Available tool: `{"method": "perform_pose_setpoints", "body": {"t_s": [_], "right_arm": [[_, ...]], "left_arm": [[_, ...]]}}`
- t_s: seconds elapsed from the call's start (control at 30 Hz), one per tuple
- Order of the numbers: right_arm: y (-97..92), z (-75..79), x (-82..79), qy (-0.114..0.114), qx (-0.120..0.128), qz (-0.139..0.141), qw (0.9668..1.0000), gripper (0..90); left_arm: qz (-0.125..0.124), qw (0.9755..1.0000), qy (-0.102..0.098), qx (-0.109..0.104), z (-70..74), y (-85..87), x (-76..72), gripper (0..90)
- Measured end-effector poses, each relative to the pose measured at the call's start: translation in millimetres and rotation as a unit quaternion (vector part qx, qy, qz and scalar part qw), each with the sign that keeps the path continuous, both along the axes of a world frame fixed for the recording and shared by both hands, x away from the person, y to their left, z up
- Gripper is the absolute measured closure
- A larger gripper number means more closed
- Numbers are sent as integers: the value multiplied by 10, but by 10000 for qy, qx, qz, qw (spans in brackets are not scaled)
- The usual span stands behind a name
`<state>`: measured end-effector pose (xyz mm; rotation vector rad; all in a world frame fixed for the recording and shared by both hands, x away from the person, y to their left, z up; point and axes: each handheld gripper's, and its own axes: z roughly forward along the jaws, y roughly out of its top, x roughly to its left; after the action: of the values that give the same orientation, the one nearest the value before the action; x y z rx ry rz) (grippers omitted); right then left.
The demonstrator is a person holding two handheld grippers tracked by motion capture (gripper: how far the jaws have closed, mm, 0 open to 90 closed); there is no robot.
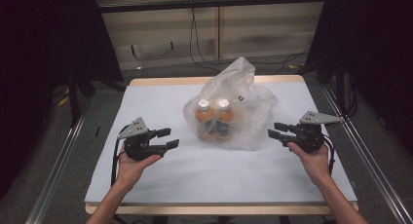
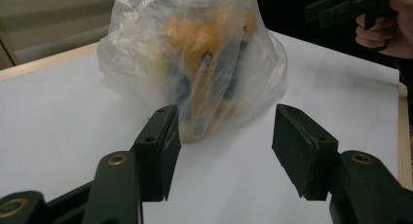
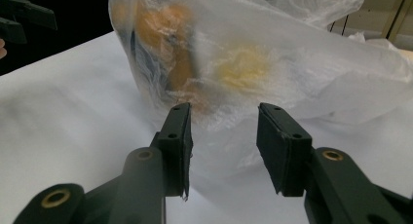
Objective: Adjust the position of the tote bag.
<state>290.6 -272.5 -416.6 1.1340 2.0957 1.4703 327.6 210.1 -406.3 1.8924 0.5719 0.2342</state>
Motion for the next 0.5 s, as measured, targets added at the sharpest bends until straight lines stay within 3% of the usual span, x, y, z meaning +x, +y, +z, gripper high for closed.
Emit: {"method": "perform_pose_setpoints", "body": {"t_s": [0.17, 0.5], "right_arm": [[13, 52, 162, 6, -2, -63, 10000, 519], [-20, 150, 490, 29, -168, -162, 9997, 507]], "left_arm": [[28, 10000, -68, -27, 83, -99, 153, 442], [-71, 9999, -135, -54, 286, -343, 477, 449]]}}
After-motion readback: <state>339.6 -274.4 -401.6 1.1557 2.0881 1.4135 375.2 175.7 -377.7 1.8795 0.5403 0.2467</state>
